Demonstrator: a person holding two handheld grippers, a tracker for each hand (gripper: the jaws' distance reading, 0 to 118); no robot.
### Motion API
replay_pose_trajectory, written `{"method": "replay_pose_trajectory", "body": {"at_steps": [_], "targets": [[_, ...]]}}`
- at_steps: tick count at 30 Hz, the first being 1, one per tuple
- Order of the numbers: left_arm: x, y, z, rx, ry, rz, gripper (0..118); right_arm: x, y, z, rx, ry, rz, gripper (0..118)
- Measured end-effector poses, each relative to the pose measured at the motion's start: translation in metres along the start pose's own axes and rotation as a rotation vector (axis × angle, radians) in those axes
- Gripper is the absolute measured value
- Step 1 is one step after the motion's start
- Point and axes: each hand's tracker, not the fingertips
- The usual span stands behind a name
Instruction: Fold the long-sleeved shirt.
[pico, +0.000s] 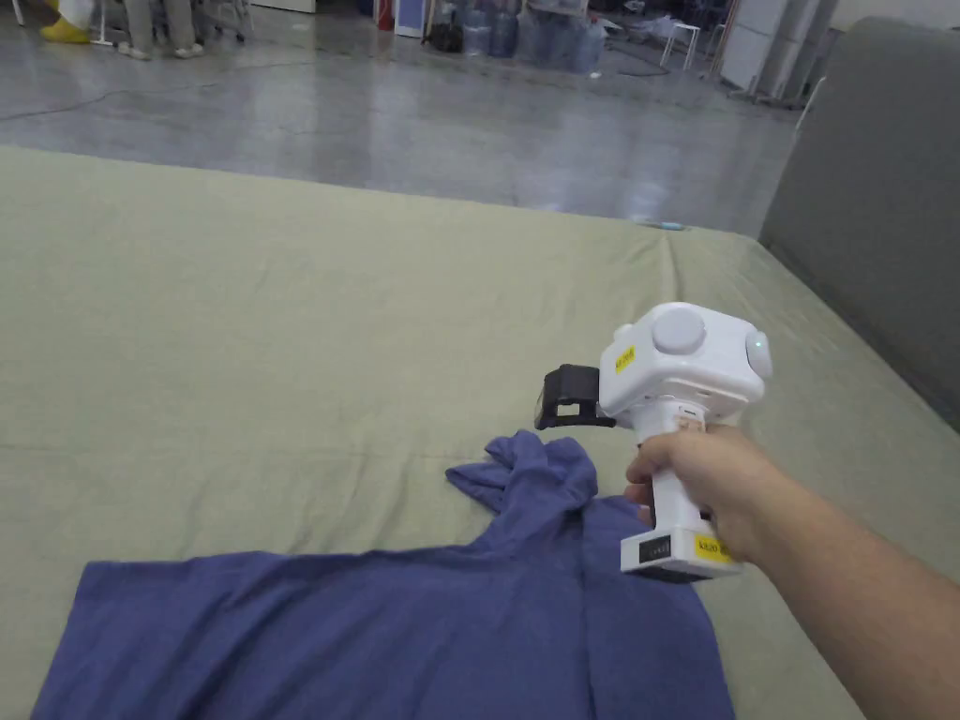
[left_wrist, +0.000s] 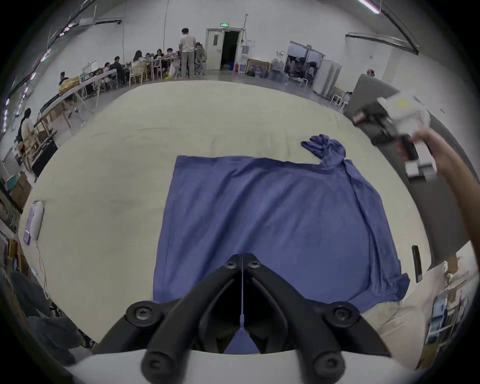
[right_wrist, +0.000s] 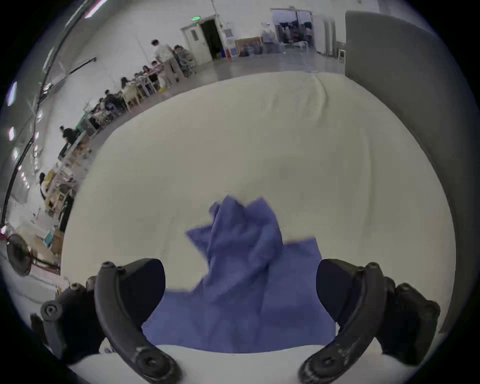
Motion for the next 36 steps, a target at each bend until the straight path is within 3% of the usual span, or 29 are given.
{"method": "replay_pose_trajectory", "body": {"at_steps": [3,9,12,13,14,15,16,19,22,28,31,36], "targets": [[-0.003,-0.002,-0.006,-0.029,-0.02,0.022,0,-0.016,0.019,-0.04,-0.093,0.0,0.017,115],[-0.005,-0.005,-0.012,-0.067,-0.037,0.032,0,-0.049,0.022,-0.101,-0.167,-0.073,0.139,115],[-0.008,-0.005,-0.012,-0.075,-0.051,0.05,0,-0.051,0.017,-0.116,-0.195,-0.13,0.157,93],[-0.009,-0.005,-0.011,-0.073,-0.054,0.053,0,-0.051,0.017,-0.119,-0.196,-0.146,0.158,93],[-0.008,-0.005,-0.01,-0.072,-0.048,0.048,0,-0.049,0.016,-0.12,-0.202,-0.187,0.165,53],[-0.008,-0.006,-0.01,-0.076,-0.035,0.035,0,-0.044,0.017,-0.116,-0.189,-0.164,0.148,21],[-0.008,-0.006,-0.011,-0.078,-0.034,0.036,0,-0.04,0.019,-0.113,-0.18,-0.137,0.115,17],[-0.009,-0.007,-0.01,-0.083,-0.035,0.04,0,-0.037,0.024,-0.091,-0.106,-0.134,0.124,14],[-0.01,-0.006,-0.009,-0.083,-0.052,0.053,0,-0.04,0.028,-0.047,-0.001,-0.048,0.174,14],[-0.009,-0.006,-0.007,-0.082,-0.065,0.059,0,-0.056,-0.024,0.048,0.1,-0.066,0.332,14],[-0.007,-0.006,-0.005,-0.082,-0.064,0.059,0,-0.052,-0.065,0.075,0.098,-0.076,0.298,14],[-0.001,-0.006,-0.002,-0.077,-0.06,0.048,0,-0.018,-0.138,0.066,0.068,-0.107,0.08,14]]}}
